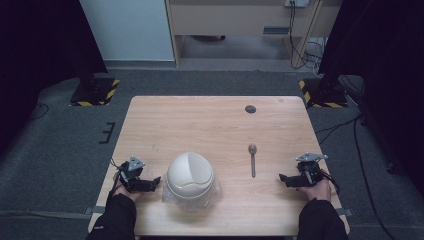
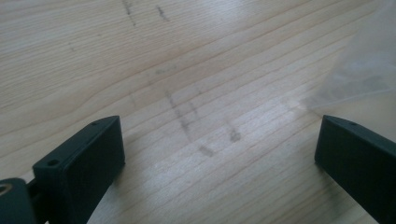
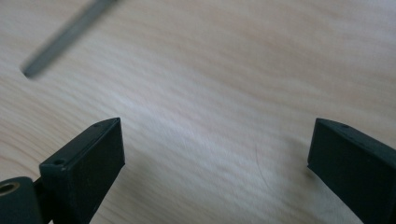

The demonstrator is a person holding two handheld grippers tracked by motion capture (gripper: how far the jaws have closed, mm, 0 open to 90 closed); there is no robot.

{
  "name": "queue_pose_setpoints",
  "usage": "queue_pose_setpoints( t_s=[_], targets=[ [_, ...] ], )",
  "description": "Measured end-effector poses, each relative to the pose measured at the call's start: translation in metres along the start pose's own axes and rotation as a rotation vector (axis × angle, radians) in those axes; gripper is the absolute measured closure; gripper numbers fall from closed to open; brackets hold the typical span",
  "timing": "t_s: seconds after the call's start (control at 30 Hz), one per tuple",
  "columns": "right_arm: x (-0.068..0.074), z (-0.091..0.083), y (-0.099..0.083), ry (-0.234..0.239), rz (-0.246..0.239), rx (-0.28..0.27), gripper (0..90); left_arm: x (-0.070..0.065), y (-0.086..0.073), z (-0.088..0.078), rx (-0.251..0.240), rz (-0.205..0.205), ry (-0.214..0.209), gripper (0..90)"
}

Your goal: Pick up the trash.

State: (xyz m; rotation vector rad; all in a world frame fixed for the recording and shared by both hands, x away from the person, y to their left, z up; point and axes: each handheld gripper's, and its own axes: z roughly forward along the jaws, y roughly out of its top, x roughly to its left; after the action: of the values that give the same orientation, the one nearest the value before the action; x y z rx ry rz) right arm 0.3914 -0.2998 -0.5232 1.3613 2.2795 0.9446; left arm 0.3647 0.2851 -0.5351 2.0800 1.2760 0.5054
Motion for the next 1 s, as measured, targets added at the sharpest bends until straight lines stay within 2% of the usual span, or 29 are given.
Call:
queue_pose_setpoints(
  t_s=[0.07,0.13,0.17,0.2,0.23,0.27,0.33,0.47,0.5,0.53,0.6,0.7,1.0],
  targets=[
    [0.001,-0.005,0.004,0.018,0.012,-0.065,5.4,0.001,-0.001,-0.001,0.001,0.003,-0.004,0.7],
    [0.002,-0.008,0.007,0.034,0.021,-0.085,5.4,0.002,-0.001,-0.001,0.002,0.007,-0.008,0.3],
    [0.004,-0.013,0.011,0.059,0.023,-0.129,5.5,0.002,-0.001,0.0,-0.001,0.01,-0.009,0.0],
    [0.004,-0.013,0.011,0.059,0.023,-0.129,5.5,0.002,-0.001,0.0,-0.001,0.01,-0.009,0.0],
    [0.006,-0.019,0.014,0.068,0.022,-0.167,6.0,0.001,-0.001,0.0,-0.001,0.01,-0.01,0.0],
    [0.006,-0.019,0.014,0.068,0.022,-0.167,6.0,0.001,-0.001,0.0,-0.001,0.01,-0.01,0.0],
    [0.01,-0.029,0.02,0.081,0.022,-0.211,6.2,0.001,-0.002,0.0,-0.004,0.01,-0.01,0.0],
    [0.013,-0.038,0.027,0.077,-0.003,-0.242,6.2,0.001,-0.002,0.0,-0.005,0.007,-0.006,0.0],
    [0.016,-0.044,0.032,0.08,-0.009,-0.271,6.2,0.001,-0.002,0.0,-0.005,0.007,-0.006,0.0],
    [0.016,-0.044,0.032,0.08,-0.009,-0.271,6.2,0.001,-0.002,0.0,-0.005,0.007,-0.006,0.0],
    [0.019,-0.054,0.04,0.082,-0.004,-0.315,6.1,0.001,-0.001,0.0,-0.004,0.006,-0.005,0.0],
    [0.023,-0.064,0.047,0.089,-0.01,-0.346,6.1,0.001,-0.001,0.0,-0.003,0.004,-0.001,0.0],
    [0.037,-0.084,0.066,0.113,-0.051,-0.416,5.9,0.0,-0.001,0.0,-0.006,0.0,0.002,0.0]
  ],
)
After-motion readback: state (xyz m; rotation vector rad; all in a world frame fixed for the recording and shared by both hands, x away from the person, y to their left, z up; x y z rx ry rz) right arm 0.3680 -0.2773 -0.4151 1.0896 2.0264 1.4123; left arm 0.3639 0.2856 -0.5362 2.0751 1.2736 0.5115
